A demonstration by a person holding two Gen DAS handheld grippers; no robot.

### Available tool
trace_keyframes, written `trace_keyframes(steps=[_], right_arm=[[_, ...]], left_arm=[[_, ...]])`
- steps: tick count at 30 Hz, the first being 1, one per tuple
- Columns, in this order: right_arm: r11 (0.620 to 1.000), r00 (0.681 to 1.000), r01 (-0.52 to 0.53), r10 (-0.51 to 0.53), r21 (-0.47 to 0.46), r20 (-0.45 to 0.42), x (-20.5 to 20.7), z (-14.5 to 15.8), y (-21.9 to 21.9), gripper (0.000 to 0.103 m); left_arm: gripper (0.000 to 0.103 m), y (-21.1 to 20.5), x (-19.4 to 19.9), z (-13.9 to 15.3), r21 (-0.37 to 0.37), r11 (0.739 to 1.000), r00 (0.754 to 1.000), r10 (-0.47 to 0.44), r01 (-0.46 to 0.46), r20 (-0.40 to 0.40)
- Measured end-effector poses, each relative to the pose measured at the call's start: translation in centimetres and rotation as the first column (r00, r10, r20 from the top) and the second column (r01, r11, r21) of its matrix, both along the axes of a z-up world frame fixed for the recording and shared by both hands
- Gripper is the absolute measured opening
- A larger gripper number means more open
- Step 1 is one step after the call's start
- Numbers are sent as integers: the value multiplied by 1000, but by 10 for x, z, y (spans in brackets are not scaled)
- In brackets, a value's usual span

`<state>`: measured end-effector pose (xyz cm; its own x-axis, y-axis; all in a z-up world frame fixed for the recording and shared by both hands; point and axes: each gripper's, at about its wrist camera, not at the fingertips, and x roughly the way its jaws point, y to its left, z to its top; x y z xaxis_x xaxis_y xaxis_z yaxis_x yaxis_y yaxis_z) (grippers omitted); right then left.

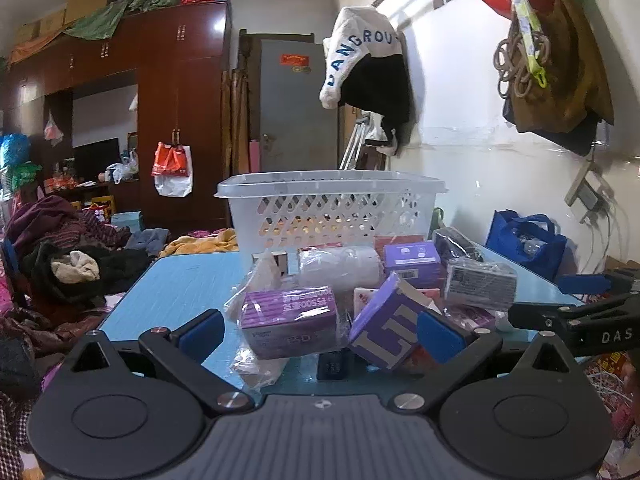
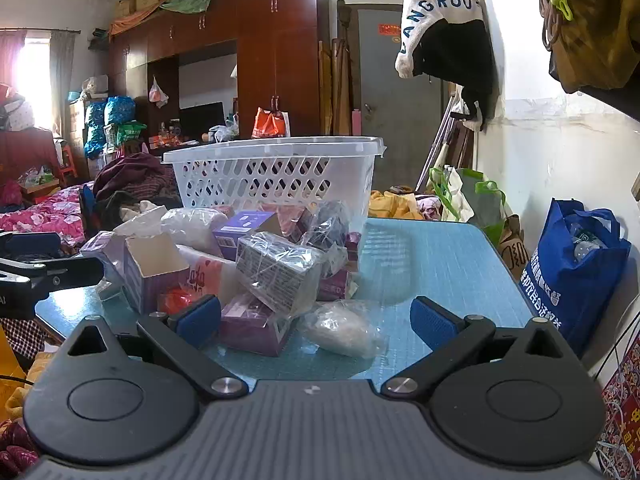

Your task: Organize objects

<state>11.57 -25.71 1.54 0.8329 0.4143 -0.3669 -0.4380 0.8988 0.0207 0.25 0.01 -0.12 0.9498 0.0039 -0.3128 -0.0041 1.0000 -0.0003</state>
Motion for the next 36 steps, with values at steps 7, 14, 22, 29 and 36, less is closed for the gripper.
trace_keyframes(steps=[7,14,22,29,36], right_arm=[[1000,1000,-2,2,-12,-4,-1,-1,2,103],[1000,1000,-1,1,-14,-4,0,-1,2,103],[1000,1000,4,-4,-16,-5,0,0,1,103],[1000,1000,7,-7,-14,-7,0,0,0,103],[1000,1000,5,-5,-20,-15,0,-1,3,103]], left_arm=[[103,0,0,0,5,1000,1000,-1,1,-5],[103,-1,0,-2,11,1000,1000,9,-9,-10],[103,-4,1,-3,14,1000,1000,-9,10,-23],[103,-7,2,-5,20,1000,999,-19,20,-30],[103,-7,1,-5,24,999,999,-20,21,-27]])
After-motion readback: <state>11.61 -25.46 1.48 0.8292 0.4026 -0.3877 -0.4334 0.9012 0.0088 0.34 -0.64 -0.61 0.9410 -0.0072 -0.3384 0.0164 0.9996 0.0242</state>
